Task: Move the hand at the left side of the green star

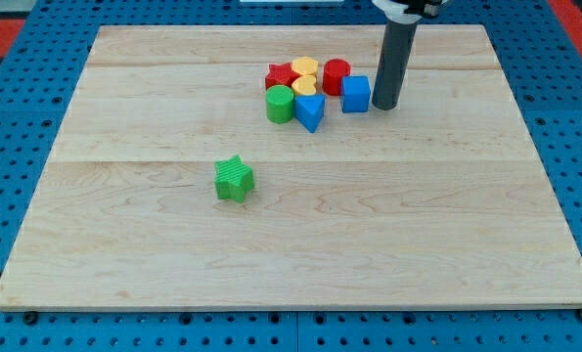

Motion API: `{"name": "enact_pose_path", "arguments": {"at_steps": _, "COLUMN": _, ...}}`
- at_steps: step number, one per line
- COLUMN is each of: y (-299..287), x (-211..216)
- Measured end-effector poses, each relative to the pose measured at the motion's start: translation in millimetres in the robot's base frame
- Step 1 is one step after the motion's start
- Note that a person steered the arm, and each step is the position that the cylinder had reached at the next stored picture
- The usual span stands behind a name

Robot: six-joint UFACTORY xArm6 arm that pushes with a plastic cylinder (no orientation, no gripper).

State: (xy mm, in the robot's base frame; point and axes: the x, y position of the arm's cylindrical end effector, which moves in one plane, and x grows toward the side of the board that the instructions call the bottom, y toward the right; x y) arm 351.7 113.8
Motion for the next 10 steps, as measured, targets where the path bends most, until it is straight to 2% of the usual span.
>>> {"name": "enact_pose_path", "arguments": {"at_steps": 2, "y": -14, "x": -3}}
{"name": "enact_pose_path", "arguments": {"at_steps": 3, "y": -1, "x": 5}}
{"name": "enact_pose_path", "arguments": {"at_steps": 4, "y": 48, "x": 72}}
{"name": "enact_pose_path", "arguments": {"at_steps": 5, "y": 49, "x": 149}}
{"name": "enact_pose_path", "arguments": {"at_steps": 6, "y": -12, "x": 202}}
{"name": "enact_pose_path", "arguments": {"at_steps": 7, "y": -125, "x": 217}}
{"name": "enact_pose_path", "arguments": {"at_steps": 8, "y": -217, "x": 197}}
{"name": "enact_pose_path", "arguments": {"at_steps": 9, "y": -241, "x": 146}}
{"name": "enact_pose_path", "arguments": {"at_steps": 10, "y": -237, "x": 102}}
